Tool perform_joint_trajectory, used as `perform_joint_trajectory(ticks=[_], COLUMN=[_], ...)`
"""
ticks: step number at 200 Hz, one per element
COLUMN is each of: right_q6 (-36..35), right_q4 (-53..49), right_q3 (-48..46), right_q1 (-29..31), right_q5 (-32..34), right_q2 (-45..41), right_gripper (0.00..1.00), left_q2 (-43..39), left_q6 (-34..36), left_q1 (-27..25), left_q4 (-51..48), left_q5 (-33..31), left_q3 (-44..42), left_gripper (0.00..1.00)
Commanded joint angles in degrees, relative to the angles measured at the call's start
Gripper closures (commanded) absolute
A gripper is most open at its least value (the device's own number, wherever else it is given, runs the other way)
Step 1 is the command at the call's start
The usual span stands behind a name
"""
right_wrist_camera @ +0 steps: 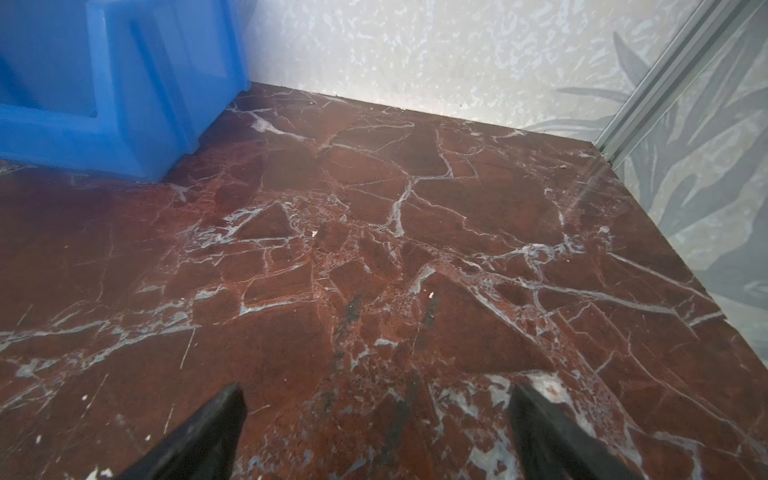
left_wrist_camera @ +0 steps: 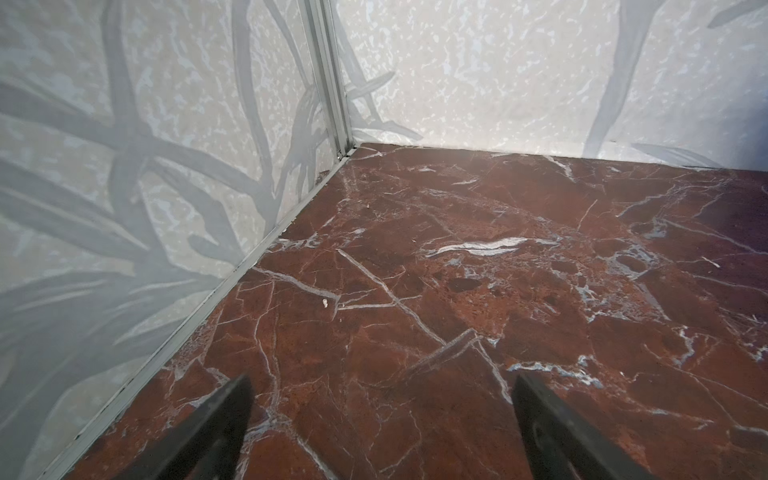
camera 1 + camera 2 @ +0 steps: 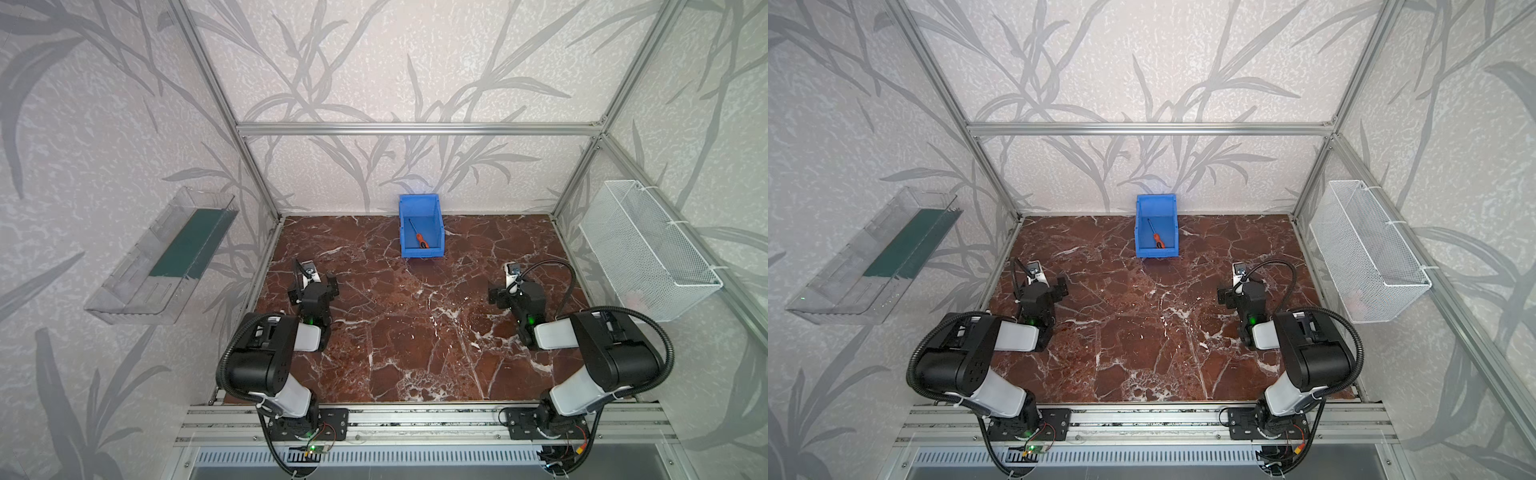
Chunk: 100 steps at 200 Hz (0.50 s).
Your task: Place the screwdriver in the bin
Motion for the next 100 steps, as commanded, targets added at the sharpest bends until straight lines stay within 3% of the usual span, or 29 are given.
perform_joint_trajectory(ticks=[1,100], right_q6=[0.7,0.5], right_q4=[0.6,1.3], right_q3=[0.9,0.5], right_q1=[-0.2,-0.2], right_q5=[-0.3,-0.4], right_q2=[-1.3,-1.5], right_gripper=[0.01,0.01], left_q2=[0.6,0.5], left_q6=[-0.2,-0.2], left_q1=[0.1,0.1], left_q4=[1.5,1.5], left_q5=[0.1,0.0], left_q3=[-0.2,-0.2], left_gripper=[0.01,0.01])
